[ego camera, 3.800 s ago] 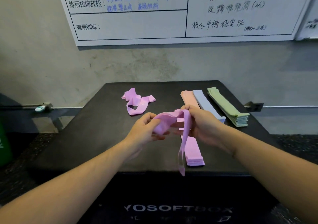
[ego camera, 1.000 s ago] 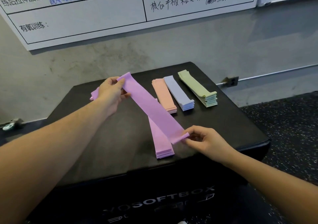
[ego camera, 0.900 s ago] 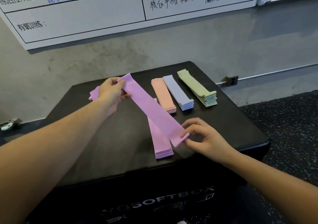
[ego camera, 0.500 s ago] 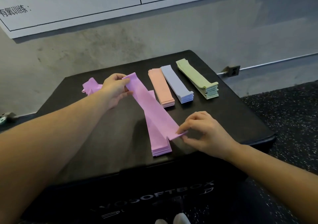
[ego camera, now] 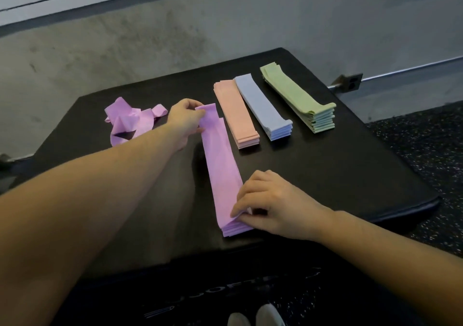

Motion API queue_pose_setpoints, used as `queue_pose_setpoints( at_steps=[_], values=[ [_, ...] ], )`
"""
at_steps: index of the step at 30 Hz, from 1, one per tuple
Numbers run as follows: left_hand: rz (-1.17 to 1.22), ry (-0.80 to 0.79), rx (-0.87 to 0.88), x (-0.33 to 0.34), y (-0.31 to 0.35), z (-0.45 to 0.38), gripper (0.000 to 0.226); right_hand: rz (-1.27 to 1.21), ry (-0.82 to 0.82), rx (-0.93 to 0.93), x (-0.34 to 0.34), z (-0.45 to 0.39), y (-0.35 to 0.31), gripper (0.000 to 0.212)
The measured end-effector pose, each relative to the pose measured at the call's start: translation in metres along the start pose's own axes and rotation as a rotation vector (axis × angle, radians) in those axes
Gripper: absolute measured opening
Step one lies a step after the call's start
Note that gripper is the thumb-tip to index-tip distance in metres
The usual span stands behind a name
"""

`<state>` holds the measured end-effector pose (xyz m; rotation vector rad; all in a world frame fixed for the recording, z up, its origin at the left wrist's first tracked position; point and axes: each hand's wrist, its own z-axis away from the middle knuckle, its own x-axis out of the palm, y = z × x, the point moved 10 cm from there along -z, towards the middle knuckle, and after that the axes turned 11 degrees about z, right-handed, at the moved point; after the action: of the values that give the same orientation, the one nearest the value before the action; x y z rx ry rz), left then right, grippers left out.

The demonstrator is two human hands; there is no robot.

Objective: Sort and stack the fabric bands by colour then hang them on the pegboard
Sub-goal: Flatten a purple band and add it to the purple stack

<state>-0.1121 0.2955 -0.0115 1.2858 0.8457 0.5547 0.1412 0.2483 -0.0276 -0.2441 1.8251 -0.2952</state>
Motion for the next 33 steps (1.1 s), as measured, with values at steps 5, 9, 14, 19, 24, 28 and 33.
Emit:
queue_pose_setpoints(
  at_steps=[5,9,14,19,24,28,33],
  values=[
    [-0.058,-0.006,-0.02,0.011,-0.018,-0.014,0.013,-0.021,-0.092,-0.022,0.017,0.001,0.002,0.021],
    [-0.113,0.012,-0.027,0.014,-0.031,-0.02,0.011,-0.014,-0.108,-0.034,0.021,0.001,0.002,0.022],
    [-0.132,0.033,-0.014,0.014,-0.035,-0.022,0.02,-0.054,-0.11,-0.014,0.021,0.0,0.004,0.023],
    [-0.184,0.052,0.044,-0.008,-0.03,-0.014,0.021,-0.239,-0.007,0.133,0.01,0.002,0.018,0.023],
    [-0.301,-0.011,0.161,-0.042,-0.037,0.014,0.013,-0.322,0.056,0.231,0.002,-0.004,0.026,0.025],
    [-0.499,-0.055,0.288,-0.085,-0.05,0.04,0.013,-0.273,0.012,0.24,0.002,-0.033,0.018,0.023],
    [-0.693,0.035,0.273,-0.16,-0.072,0.053,0.012,-0.141,-0.088,0.189,0.017,-0.093,0.001,0.021]
  ],
)
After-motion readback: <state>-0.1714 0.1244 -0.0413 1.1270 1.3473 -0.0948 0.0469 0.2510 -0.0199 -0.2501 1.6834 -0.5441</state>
